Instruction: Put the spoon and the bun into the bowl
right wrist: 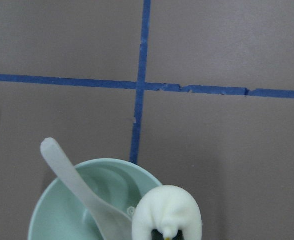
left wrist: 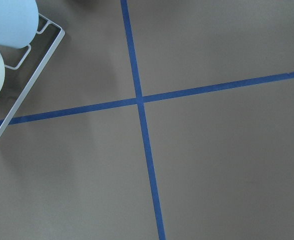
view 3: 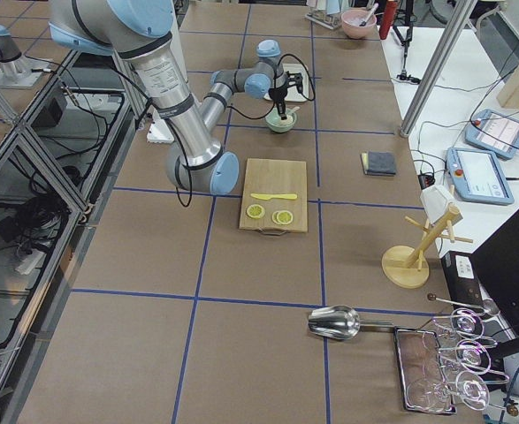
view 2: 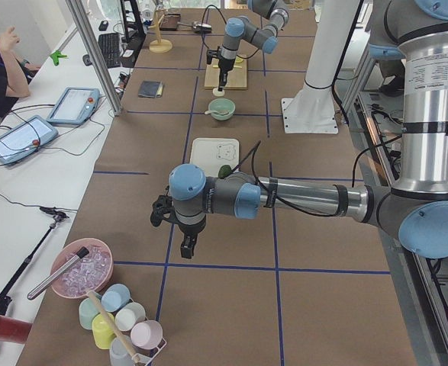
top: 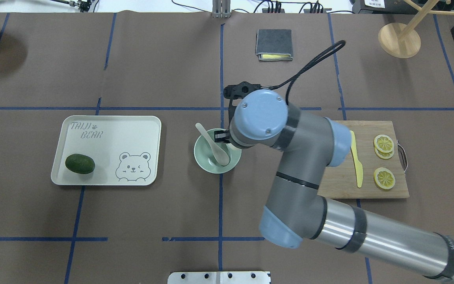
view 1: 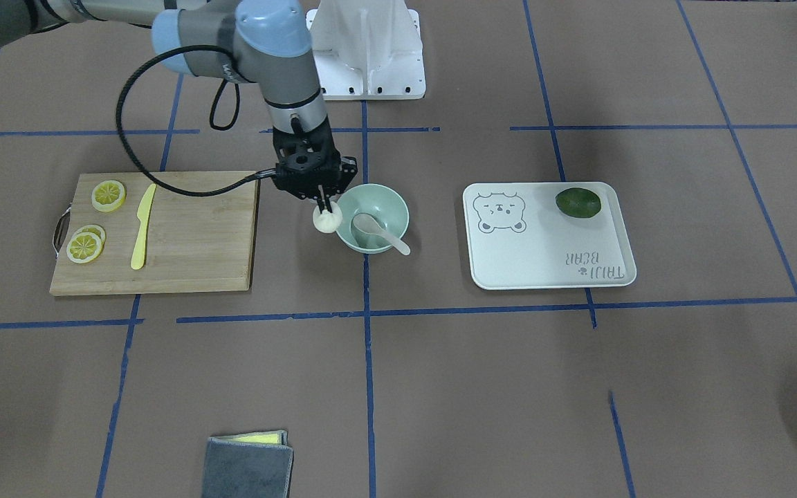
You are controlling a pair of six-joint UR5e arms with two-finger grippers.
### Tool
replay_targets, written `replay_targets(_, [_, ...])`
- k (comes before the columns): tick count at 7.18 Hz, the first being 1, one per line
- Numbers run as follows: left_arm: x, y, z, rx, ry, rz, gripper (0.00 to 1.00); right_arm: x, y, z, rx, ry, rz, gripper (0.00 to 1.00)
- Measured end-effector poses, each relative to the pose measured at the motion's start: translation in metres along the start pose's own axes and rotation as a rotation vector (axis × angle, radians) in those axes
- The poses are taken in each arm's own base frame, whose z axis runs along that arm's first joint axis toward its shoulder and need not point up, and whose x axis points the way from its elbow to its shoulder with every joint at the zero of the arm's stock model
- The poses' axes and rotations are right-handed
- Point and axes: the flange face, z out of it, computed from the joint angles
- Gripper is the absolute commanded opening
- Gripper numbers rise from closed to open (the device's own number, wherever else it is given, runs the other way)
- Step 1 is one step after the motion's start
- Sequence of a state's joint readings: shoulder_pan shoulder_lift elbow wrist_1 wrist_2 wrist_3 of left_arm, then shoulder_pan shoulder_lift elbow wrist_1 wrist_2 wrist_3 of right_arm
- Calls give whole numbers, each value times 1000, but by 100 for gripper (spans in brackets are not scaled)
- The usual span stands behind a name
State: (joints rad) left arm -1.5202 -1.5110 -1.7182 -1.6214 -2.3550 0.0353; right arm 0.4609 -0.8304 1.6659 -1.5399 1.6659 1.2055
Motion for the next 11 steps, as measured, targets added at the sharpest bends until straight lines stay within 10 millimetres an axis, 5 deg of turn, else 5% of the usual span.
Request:
replay_targets(1, [0, 0, 0, 0, 1, 0, 100, -24, 5, 16, 10, 28, 6, 84])
replay_targets(2, [1, 0, -1, 1, 1, 1, 100, -35, 12, 26, 9, 43, 4, 100])
replay_targets(5, [1, 0, -1, 2, 1, 2, 100, -38, 16, 31, -10, 48, 11, 100])
replay_targets(7, [1, -1, -1, 3, 0, 3, 100, -20, -12, 22, -41, 35, 28, 100])
replay_targets(9, [0, -1, -1, -1, -2, 0, 100, 37, -74, 6, -93, 14, -2, 100])
replay_targets(11, [-3, 2, 3, -11, -5, -11, 100, 150, -132, -19, -132, -10, -107, 100])
